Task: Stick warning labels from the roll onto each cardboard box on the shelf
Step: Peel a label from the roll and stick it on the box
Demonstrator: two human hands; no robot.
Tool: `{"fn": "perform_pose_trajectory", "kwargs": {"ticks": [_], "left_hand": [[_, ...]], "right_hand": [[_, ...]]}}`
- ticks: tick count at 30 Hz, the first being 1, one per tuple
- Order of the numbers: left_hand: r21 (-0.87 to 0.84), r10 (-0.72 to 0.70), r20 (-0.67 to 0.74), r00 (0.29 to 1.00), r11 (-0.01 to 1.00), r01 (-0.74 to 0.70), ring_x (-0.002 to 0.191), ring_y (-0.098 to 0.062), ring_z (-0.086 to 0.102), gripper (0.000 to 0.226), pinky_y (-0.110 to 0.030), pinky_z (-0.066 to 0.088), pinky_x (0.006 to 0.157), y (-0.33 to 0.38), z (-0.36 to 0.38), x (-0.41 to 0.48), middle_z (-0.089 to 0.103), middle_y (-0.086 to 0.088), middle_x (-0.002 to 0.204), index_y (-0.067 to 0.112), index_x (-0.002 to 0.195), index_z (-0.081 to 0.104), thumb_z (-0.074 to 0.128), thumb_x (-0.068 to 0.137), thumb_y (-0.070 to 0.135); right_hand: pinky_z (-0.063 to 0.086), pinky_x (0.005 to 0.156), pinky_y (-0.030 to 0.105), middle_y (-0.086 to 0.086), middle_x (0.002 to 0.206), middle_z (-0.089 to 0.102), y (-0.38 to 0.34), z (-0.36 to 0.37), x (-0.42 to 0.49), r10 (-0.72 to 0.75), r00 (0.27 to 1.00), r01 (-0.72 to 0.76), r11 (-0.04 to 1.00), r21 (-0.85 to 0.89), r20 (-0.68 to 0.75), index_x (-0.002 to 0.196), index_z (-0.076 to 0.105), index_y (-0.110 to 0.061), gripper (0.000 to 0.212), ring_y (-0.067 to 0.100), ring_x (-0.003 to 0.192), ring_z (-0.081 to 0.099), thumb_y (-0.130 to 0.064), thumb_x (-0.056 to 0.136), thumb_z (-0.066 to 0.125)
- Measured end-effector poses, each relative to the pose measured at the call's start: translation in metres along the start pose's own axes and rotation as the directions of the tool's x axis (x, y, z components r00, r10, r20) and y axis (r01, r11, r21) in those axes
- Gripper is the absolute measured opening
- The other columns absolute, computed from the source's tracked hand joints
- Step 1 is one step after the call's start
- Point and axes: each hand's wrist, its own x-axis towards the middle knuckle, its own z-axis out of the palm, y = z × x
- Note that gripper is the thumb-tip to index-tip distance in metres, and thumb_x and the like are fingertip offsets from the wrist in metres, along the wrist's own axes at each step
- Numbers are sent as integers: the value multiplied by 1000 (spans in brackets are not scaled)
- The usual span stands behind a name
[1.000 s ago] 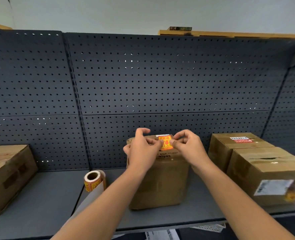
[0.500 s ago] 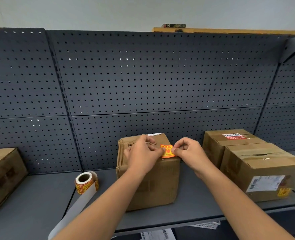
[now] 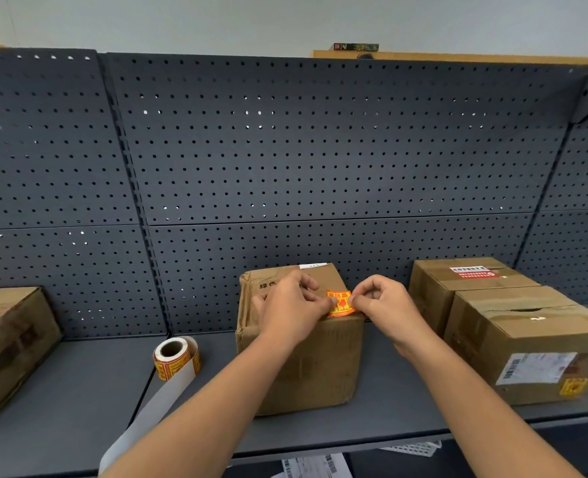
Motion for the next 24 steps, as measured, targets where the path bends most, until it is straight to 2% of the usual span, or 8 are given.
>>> {"fn": "perform_pose_trajectory", "kwargs": {"ticks": [11, 18, 24], "left_hand": [[51, -8, 5, 1000, 999, 8, 98, -3, 63, 33, -37, 24, 87, -4, 3, 1, 74, 20, 82, 36, 97, 58, 80, 82, 55], [57, -3, 25, 1000, 998, 2, 100, -4, 63, 30, -39, 26, 91, -9, 6, 4, 74, 21, 83, 38, 100, 58, 78, 83, 53], [42, -4, 28, 1000, 999, 3, 97, -2, 62, 31, -37, 24, 90, -10, 4, 1, 74, 20, 83, 38, 104, 59, 78, 85, 54]], "right_hand": [[60, 82, 48, 11, 92, 70, 2, 2, -2, -36, 999, 36, 998, -55, 13, 93, 69, -18, 6, 28, 93, 68, -13, 91, 72], [60, 81, 46, 9, 89, 70, 3, 2, 0, -37, 999, 39, 997, -70, 28, 93, 69, -19, 6, 29, 92, 69, -16, 92, 73], [62, 81, 46, 5, 86, 70, 2, 4, 0, -61, 998, 64, 988, -141, 27, 94, 67, -23, 5, 23, 88, 68, -19, 95, 70]]}}
